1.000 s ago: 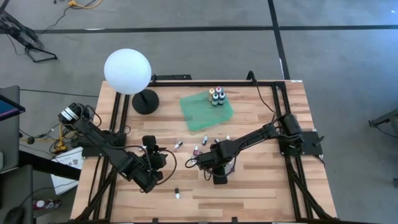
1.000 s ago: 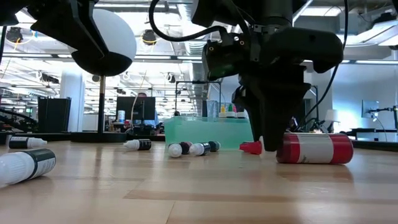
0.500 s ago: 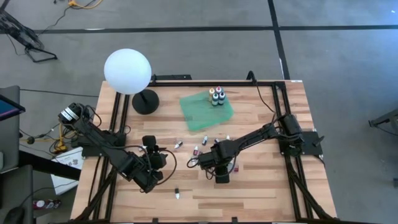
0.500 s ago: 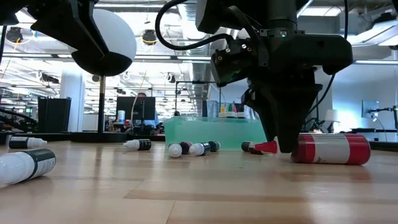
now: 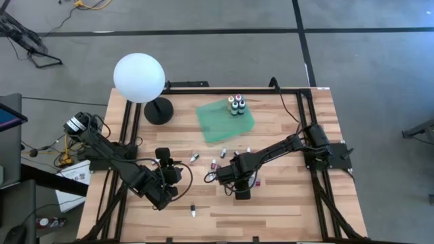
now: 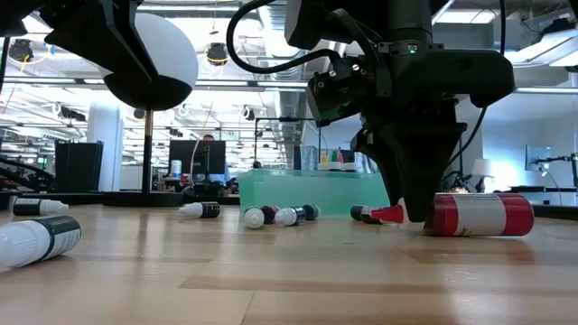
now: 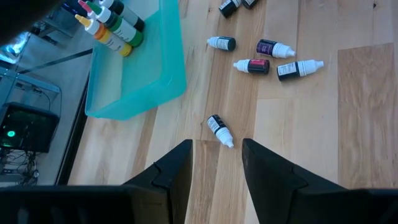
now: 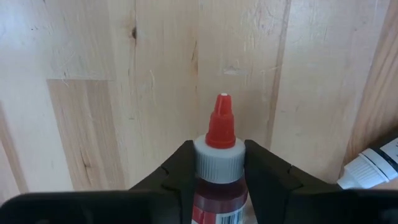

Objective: Pick & Place food coloring
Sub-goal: Put the red food coloring bottle into the green bin

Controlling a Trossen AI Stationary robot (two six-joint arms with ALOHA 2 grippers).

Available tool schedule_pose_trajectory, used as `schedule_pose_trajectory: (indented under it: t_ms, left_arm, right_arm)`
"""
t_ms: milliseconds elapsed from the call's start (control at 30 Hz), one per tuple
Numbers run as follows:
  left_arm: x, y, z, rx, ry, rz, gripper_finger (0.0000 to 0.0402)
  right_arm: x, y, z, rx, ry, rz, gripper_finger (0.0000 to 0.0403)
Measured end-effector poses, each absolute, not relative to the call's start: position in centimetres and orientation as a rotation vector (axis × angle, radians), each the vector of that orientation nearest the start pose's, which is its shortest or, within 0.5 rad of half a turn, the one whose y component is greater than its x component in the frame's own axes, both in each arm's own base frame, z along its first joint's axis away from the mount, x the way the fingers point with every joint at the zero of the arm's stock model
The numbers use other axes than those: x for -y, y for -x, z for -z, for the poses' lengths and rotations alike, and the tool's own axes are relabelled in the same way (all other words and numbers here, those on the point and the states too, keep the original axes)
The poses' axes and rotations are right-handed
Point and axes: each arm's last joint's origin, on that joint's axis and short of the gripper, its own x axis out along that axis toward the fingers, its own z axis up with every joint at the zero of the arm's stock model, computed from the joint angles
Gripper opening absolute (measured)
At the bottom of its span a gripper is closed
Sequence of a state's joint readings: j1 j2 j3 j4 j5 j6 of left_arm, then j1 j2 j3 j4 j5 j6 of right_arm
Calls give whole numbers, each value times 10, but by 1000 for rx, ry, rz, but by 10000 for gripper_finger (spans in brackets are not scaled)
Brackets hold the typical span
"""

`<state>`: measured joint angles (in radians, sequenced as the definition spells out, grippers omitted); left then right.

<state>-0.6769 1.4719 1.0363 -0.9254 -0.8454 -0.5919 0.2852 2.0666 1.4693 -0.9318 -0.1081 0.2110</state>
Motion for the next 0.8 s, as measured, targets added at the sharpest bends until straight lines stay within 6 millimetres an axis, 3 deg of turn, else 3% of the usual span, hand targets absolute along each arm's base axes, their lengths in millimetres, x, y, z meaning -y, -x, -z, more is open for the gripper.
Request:
schedule_pose_trajectory:
  t_ms: [800]
  left_arm:
    - [146, -216, -232, -872, -396, -409, 134]
  right_arm:
    - [-112, -370, -151, -1550, -20, -157, 108]
